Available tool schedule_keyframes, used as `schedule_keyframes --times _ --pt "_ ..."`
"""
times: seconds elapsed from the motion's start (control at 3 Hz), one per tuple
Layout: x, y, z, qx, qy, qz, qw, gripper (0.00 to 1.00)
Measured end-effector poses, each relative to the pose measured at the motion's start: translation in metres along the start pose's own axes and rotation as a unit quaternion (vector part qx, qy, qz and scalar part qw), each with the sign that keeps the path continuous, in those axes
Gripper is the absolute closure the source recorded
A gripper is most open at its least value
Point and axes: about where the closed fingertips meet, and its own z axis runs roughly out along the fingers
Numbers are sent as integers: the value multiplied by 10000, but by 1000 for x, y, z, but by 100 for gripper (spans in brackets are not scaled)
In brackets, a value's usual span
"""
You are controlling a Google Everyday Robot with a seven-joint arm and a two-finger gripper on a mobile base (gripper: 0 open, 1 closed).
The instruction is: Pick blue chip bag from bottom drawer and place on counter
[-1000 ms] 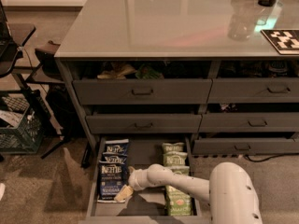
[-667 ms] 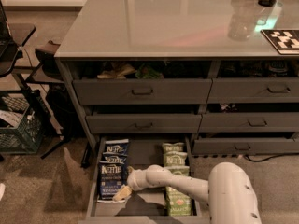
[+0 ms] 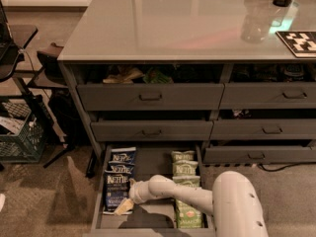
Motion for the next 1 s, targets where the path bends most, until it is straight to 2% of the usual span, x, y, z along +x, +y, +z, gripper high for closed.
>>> schedule_keyframes --times 0.33,0.67,1.0 --pt "0 3 11 -95 39 42 9999 13" --pt "3 2 18 -132 60 131 9998 32" --pt "6 2 21 -149 79 197 9997 56"
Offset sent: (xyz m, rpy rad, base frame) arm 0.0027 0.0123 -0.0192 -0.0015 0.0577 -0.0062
